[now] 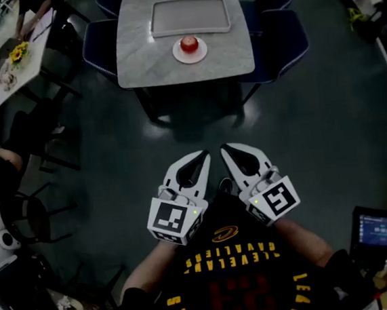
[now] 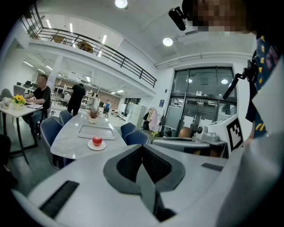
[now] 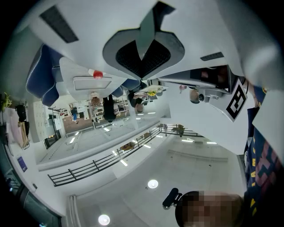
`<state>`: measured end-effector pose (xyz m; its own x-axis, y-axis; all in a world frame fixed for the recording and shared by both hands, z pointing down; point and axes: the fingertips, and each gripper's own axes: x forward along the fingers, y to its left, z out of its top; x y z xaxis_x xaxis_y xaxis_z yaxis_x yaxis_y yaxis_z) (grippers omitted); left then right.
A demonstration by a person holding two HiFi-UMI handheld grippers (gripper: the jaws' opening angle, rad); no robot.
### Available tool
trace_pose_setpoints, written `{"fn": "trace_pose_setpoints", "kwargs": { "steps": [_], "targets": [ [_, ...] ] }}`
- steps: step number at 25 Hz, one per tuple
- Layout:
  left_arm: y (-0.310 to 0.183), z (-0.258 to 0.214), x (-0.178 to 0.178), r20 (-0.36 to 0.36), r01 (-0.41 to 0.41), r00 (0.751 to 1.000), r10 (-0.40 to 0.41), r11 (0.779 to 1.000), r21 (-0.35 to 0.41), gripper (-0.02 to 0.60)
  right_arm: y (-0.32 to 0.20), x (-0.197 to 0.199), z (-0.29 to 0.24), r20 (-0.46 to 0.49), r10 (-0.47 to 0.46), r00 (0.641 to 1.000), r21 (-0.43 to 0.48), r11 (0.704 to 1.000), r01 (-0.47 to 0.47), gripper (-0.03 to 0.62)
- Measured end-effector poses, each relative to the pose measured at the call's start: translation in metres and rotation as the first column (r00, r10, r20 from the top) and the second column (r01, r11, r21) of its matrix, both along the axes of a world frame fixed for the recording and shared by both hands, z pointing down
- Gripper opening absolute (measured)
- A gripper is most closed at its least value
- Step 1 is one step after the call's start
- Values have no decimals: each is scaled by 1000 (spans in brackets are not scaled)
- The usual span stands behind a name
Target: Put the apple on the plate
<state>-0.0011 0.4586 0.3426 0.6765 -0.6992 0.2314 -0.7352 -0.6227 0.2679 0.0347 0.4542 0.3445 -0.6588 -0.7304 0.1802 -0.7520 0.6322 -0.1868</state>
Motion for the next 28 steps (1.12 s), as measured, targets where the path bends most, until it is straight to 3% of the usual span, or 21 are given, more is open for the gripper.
{"fn": "trace_pose_setpoints", "kwargs": {
  "steps": [13,24,28],
  "targets": [
    [-10,-7,-29,-44,-22,999,22,1000,0,5,-10,-31,-2,42,47,998,8,999,-47,6],
    [-17,-4,-77,-60,-42,997,44,999,33,5,-17,-66,2,5,125,992,-16,992,-125,6],
    [-20,-2,-85,-61,-41,997,41,999,-1,5,-16,-70,6,1,138,990,-27,990,-138,6]
  ]
}}
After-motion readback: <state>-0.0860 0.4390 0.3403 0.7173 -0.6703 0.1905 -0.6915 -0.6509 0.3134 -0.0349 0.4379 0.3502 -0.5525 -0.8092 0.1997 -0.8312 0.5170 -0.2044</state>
